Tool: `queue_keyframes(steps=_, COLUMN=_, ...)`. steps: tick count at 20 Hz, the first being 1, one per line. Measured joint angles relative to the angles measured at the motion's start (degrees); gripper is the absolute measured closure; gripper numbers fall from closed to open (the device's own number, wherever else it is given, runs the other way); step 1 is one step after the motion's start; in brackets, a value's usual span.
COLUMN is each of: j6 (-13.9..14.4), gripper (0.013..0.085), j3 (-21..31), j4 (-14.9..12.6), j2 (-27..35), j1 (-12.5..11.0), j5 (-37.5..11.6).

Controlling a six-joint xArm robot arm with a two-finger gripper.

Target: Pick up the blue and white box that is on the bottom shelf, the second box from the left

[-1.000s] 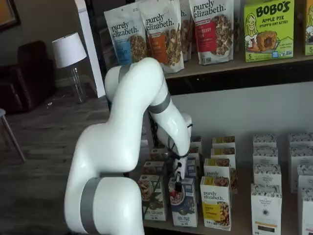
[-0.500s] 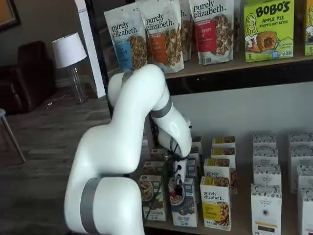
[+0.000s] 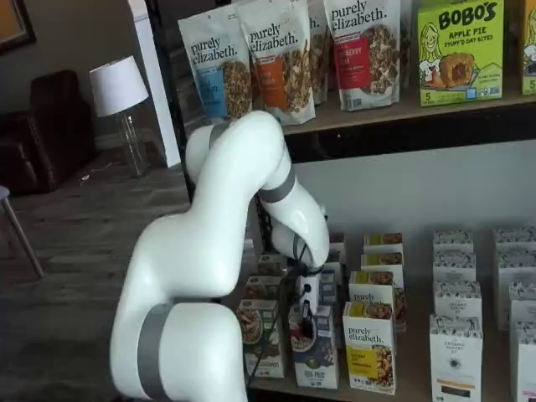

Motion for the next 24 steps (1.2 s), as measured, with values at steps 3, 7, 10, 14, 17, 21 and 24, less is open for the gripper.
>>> queue_keyframes(steps=3, j6=0.3, gripper=0.0130, j3=0.0, j4=-0.3, j2=0.4, j1=0.2, j5=-1.0)
queue_keyframes(steps=7, j6=-0.2, gripper=0.0130, j3=-0.3, j4=0.4, j2=0.8, j1=0.3, j5=-1.3)
queue_keyframes(steps=10, j6=0.2, gripper=0.0210, j3=-0.6, j4=0.0, j2=1.0, j1=0.3, j5=-0.8)
queue_keyframes(steps=14, j6=0.5, gripper=0.0290, j3=-0.7, j4=-0.4, j2=1.0, j1=0.2, j5=-0.4)
queue_keyframes(steps=17, j6=1.4, gripper=0.0330, j3=-0.5, j4=-1.5, j2=1.0, j1=0.2, j5=-0.5)
queue_keyframes(steps=21, j6=0.9, gripper=0.0330, j3=-0.2, j4=-0.9, j2=0.9, j1=0.3, j5=-1.0)
queue_keyframes(steps=24, j6=0.1, gripper=0.0330, j3=0.0, j4=0.0, j2=0.7, j1=0.3, j5=-1.2)
